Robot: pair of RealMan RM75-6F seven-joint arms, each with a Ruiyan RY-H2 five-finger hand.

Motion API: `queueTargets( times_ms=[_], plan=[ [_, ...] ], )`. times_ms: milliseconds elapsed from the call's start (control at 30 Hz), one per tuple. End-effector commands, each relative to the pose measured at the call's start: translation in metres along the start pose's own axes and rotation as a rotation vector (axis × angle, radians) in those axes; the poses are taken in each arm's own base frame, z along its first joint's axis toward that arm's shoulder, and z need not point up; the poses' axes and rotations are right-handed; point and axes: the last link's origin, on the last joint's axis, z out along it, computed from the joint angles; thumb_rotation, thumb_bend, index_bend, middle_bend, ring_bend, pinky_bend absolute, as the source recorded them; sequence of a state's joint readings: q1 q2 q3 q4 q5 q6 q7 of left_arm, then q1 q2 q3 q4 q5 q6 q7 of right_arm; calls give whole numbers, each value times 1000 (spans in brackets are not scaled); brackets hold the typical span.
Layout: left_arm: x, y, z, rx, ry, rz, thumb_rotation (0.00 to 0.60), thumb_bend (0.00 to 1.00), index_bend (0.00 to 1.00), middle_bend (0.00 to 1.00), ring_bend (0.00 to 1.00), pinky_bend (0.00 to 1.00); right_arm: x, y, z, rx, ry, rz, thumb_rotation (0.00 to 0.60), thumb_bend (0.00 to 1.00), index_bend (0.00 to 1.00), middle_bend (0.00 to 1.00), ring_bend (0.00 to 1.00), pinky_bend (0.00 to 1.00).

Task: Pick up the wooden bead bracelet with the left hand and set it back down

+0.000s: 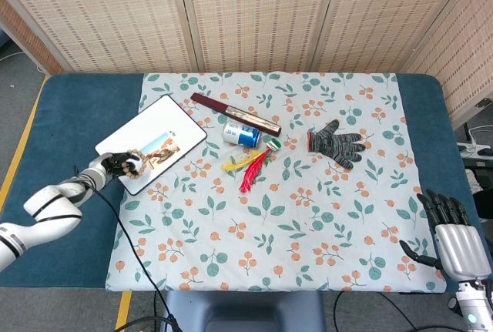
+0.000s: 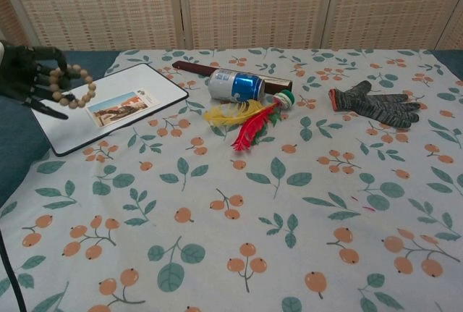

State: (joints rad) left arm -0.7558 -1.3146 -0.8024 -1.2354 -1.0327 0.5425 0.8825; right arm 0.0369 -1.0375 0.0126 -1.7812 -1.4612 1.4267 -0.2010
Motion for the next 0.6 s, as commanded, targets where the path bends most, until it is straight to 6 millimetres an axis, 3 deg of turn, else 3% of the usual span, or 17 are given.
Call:
queueTargets(
  times_ms=[33, 267, 367, 467, 600],
  plan=[
    [19, 27, -28, -219, -158, -337, 318, 841, 486, 640, 440, 126, -1, 0, 0, 1, -6, -3, 310, 197, 0, 0, 0, 0],
    [21, 12, -33, -322, -225, -288, 401, 834, 468, 614, 404, 113, -3, -2, 0, 5, -12, -3, 311, 197, 0, 0, 0, 0],
    [21, 0, -32, -330, -238, -217, 403, 759, 468, 614, 404, 100, -3, -2, 0, 3, -13, -4, 310, 197, 0, 0, 0, 0],
    [19, -14, -30, -317, -238, -160, 322, 657, 468, 615, 402, 88, -4, -2, 0, 4, -19, -5, 311, 197, 0, 0, 0, 0],
    [15, -27, -25, -313, -205, -73, 117, 503, 468, 615, 399, 78, -5, -3, 1, 4, -24, -5, 311, 197, 0, 0, 0, 0]
  ],
)
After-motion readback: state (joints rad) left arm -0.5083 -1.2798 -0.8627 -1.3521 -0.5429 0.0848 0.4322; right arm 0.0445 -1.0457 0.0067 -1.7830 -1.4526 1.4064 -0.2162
